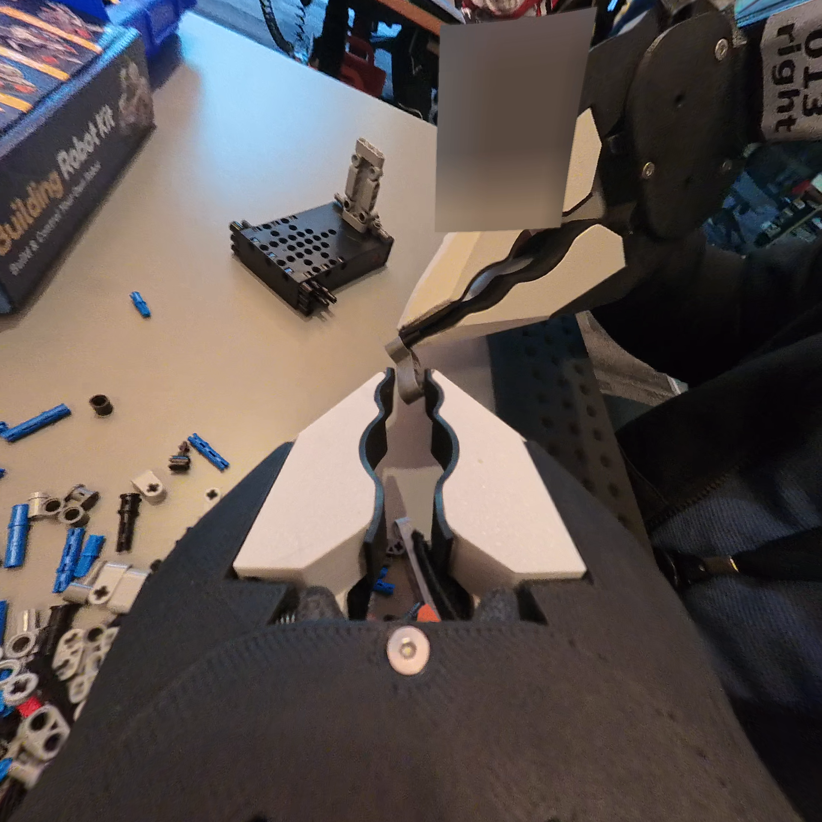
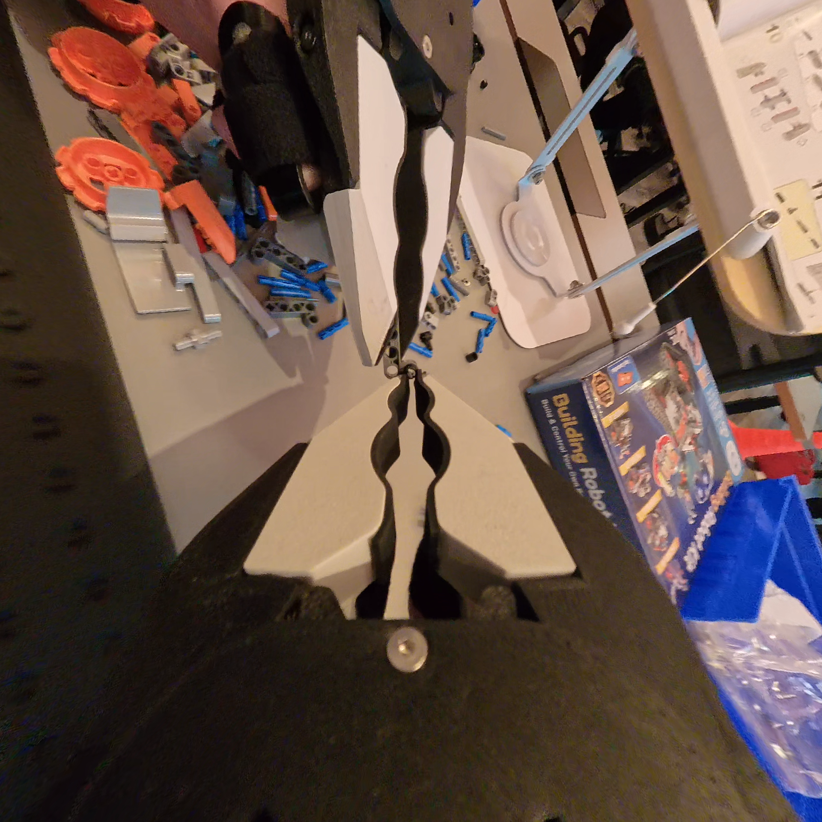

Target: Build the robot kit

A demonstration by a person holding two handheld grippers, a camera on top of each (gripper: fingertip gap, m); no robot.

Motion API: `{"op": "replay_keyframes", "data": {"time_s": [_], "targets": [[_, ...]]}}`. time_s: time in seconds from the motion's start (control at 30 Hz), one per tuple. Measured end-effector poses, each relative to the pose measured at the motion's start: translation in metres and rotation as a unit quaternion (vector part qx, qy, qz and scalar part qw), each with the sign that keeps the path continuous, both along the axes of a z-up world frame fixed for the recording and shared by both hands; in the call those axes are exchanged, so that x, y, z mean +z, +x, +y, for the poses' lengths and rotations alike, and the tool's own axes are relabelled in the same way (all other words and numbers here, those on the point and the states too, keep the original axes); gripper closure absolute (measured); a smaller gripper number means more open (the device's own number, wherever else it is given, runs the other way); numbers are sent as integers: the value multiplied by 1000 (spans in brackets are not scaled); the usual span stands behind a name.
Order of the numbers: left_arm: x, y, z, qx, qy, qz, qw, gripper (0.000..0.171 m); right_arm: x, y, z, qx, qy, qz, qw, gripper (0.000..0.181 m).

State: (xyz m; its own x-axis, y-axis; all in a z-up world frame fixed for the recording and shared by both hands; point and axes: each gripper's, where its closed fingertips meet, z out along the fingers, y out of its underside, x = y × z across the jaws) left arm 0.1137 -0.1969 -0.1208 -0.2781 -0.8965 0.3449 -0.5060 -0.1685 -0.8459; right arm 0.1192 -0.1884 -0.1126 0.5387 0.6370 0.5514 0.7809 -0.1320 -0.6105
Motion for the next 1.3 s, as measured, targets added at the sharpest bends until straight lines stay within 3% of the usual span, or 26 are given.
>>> {"op": "replay_keyframes", "data": {"time_s": [0.23,0.43,0.53,0.73,1.0,1.2,1.3], "targets": [[-25,-10,-13,-35,24,64,997,149,-32,4,-16,-14,-64,20,998,181],[-31,-21,0,-21,79,81,993,150,-47,16,-13,-5,-148,14,989,181],[-42,-28,6,-17,120,97,988,151,-47,13,-17,-1,-169,35,985,181],[-30,-30,26,16,126,79,989,156,-39,-14,-34,24,-197,125,972,178],[-35,-40,46,44,168,95,980,156,-74,-19,-1,-49,-257,125,957,160],[-40,-35,41,32,187,95,977,158,-82,-15,9,-86,-252,118,957,172],[-42,-32,39,29,197,92,976,158,-80,-11,9,-83,-226,74,968,172]]}}
